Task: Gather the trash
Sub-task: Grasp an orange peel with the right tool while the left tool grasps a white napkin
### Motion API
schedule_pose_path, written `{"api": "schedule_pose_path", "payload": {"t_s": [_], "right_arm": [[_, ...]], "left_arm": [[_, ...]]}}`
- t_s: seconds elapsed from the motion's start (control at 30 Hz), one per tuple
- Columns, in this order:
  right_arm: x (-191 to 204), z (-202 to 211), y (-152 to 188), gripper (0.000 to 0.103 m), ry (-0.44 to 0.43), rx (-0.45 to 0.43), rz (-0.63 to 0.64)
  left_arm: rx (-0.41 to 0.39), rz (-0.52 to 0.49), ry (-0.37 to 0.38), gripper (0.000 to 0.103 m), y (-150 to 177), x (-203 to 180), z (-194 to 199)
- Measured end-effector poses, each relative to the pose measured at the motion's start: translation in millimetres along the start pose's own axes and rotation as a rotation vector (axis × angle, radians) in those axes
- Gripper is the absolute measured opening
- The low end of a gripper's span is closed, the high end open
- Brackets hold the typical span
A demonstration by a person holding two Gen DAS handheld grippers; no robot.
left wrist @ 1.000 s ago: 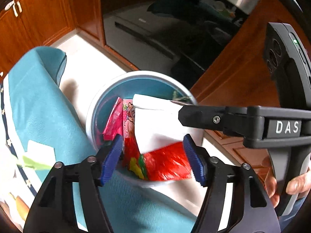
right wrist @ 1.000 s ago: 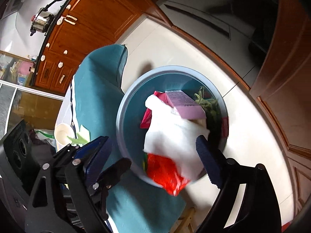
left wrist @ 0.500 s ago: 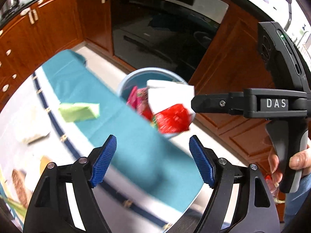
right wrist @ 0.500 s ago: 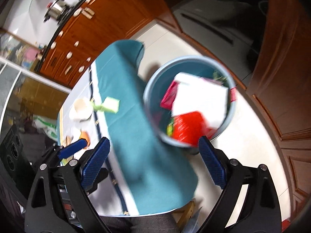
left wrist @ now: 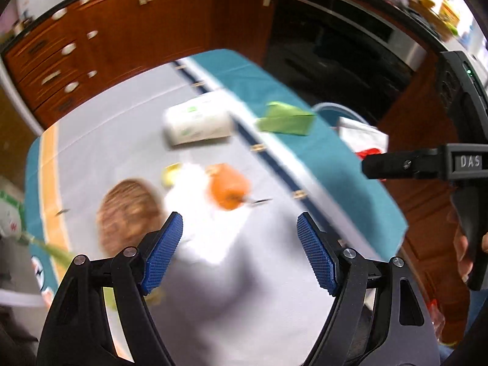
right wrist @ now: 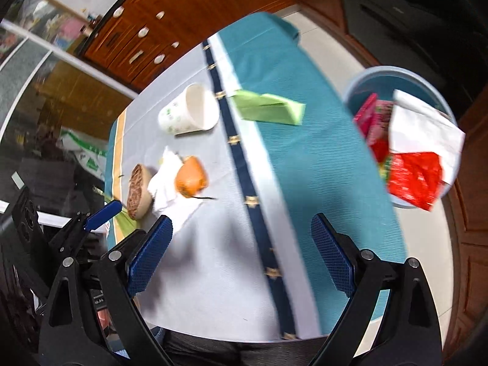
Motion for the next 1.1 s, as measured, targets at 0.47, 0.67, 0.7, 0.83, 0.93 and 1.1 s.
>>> {"api": "schedule_pose_path", "payload": {"t_s": [0.47,0.67,0.7,0.83,0.93,1.1], "right_arm": [[36.3,-92.2,-13.2,0.089,0.043,0.075,0.064],[46.3,-122.8,-23.7,0.089,0.133,0.061,0.175],[47.6,-125.9,-24.7,0.089,0.139,0.061,0.187],[53.0,-142.0,-25.0,0.068,0.167,0.074,0.235],[52.9,-153.2,-23.9,0.06,0.165,0.1,0.244],[53.5,-158.7,-15.8,0.03,0.158,0.11,0.273]], "left_arm": [[0.05,0.126,-0.07,0.078,32.2,102.0,-35.9],[0.057,0.12,-0.069,0.078,33.0,108.4,-44.4],[0.059,0.117,-0.066,0.078,33.0,107.6,-45.3],[0.063,0.104,-0.064,0.078,34.0,106.4,-47.9],[0.072,0.107,-0.073,0.078,35.3,106.4,-49.0],[0.085,0.109,-0.056,0.078,34.8,100.2,-47.4]]}}
Point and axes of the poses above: each gripper's, at about its wrist camera, not at the fingertips, and z roughly against the way its jaws point, x to its left, y to its underside, the point moved 1 cm from there along -z, roughly the way its jaws point, and after that the axes turned 15 degrees about -y, right-handed, at the moved point
